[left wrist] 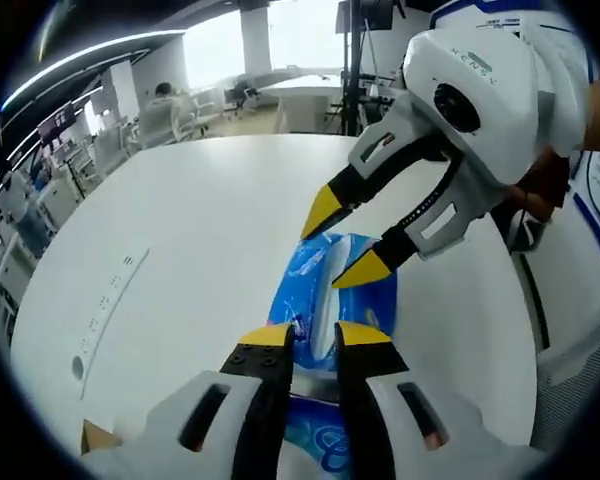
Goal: Operate the shoe box by opening the lid, removing the specified soft item, and placing it in the target area until the item is outside and the box remains undamaged.
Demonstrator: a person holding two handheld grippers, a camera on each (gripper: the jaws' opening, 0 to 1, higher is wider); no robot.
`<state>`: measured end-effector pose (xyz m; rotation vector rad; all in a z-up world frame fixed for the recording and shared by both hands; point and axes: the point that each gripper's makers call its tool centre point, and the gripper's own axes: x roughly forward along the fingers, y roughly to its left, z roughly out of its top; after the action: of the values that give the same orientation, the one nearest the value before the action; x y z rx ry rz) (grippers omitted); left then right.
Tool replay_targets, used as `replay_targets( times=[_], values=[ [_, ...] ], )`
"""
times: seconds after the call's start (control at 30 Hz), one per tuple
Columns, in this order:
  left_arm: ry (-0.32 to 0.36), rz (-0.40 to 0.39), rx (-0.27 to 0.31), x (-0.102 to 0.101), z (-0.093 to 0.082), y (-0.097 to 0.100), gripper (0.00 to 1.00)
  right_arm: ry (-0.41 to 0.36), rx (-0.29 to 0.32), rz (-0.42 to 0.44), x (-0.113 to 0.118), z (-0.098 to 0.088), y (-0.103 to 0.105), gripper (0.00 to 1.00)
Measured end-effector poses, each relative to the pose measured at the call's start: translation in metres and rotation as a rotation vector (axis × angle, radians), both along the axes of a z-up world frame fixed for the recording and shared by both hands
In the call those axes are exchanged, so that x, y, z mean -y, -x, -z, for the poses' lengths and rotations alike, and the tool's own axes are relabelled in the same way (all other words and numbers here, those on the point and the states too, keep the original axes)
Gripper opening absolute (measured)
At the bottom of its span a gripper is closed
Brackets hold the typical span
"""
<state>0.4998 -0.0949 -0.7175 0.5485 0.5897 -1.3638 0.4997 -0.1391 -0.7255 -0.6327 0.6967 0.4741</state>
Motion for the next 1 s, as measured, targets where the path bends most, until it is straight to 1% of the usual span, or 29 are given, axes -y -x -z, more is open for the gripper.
replay_targets(
  times=[0.13,0.2,0.33,0.53,0.73,1.0],
  values=[
    [0.013,-0.018,-0.012,-0.002,-0.005,0.0,0.28,-0.021,-0.002,0.019,0.0,-0.005,0.003,0.28],
    [0.023,-0.028,-0.009,-0.004,-0.01,-0.001,0.3,-0.041,-0.004,0.031,-0.001,-0.008,0.005,0.31],
    [0.045,-0.053,-0.031,-0.005,-0.019,-0.001,0.35,-0.05,-0.013,0.049,0.0,-0.012,0.009,0.35],
    [0.067,-0.056,-0.017,-0.01,-0.03,0.0,0.42,-0.087,-0.013,0.069,-0.003,-0.02,0.012,0.42],
    [0.103,-0.087,-0.022,-0.017,-0.044,0.0,0.48,-0.107,-0.014,0.075,-0.008,-0.028,0.018,0.5],
    [0.138,-0.104,-0.023,-0.028,-0.056,0.005,0.58,-0.186,-0.01,0.12,-0.014,-0.042,0.026,0.6]
  ],
)
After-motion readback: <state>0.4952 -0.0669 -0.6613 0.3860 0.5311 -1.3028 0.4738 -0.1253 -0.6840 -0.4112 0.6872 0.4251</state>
